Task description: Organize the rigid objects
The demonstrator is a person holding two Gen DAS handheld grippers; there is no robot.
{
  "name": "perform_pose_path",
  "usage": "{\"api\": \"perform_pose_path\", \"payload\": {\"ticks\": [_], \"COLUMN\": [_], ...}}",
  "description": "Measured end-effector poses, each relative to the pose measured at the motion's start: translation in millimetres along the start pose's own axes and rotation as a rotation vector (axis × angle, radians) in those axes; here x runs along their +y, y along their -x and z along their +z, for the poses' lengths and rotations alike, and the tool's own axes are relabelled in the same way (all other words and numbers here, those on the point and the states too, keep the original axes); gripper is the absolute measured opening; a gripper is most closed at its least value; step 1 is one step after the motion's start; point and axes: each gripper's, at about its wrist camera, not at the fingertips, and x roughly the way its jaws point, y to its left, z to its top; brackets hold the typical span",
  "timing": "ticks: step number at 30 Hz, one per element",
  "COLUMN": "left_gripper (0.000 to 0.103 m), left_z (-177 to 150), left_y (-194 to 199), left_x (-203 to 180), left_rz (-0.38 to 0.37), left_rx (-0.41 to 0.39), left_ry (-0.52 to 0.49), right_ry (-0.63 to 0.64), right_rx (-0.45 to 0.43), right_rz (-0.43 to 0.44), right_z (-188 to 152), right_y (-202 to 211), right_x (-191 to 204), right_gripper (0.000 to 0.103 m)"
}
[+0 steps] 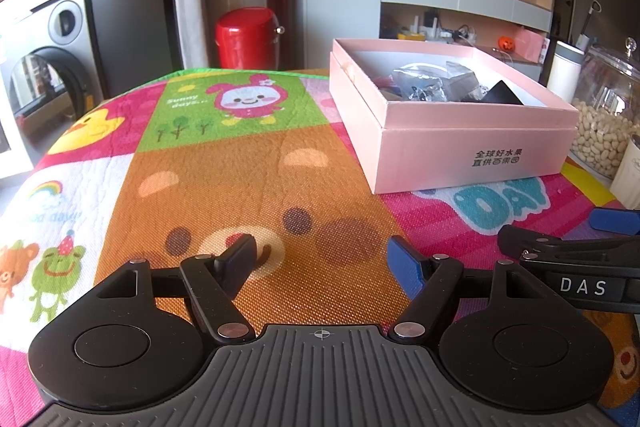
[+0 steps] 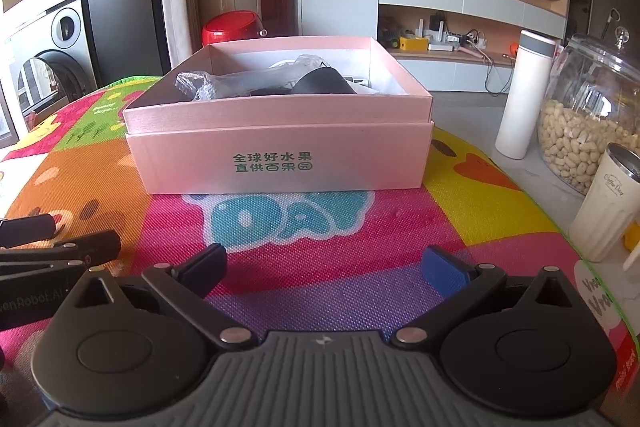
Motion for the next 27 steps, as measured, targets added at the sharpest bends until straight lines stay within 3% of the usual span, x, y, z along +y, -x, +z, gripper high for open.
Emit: {"api": "perform_pose_path", "payload": {"ticks": [27], "left_gripper": [0.078], "left_z": [-0.5], "left_y": [0.1], "left_x": [0.4], "left_rz": [-0.005], "left_rx": [0.000], "left_ry": [0.006], "right_ry": [0.000], "right_rx": [0.000], "right_rz": [0.000], "right_z": [0.0], "right_y": [0.4], "right_x": [-0.6], "right_gripper": [0.103]}}
